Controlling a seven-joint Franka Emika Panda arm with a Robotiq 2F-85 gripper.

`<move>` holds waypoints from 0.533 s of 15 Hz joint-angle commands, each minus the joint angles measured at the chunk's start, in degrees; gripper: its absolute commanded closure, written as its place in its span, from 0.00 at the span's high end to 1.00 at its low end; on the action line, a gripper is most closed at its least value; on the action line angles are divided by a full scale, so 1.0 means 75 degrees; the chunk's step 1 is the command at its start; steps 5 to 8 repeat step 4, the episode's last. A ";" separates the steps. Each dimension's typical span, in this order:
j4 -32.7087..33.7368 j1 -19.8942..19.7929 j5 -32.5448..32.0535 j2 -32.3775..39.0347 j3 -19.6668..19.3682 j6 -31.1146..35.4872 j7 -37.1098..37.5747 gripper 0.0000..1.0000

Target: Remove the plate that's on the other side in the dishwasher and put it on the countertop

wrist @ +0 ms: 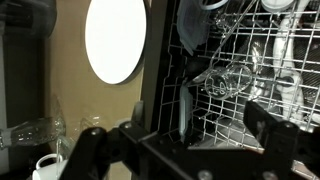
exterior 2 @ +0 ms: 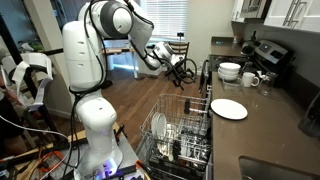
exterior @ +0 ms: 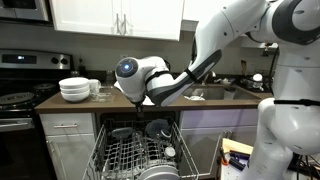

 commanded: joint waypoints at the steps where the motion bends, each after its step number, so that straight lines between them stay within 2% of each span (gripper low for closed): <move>1: -0.0189 0.0030 0.0130 -0.0317 0.0119 0.0018 -0.0328 1.00; 2: 0.0007 0.0018 0.0012 -0.0046 0.0086 -0.0014 -0.0029 1.00; 8: -0.0010 0.0050 0.0011 -0.0092 0.0107 -0.0015 -0.0031 1.00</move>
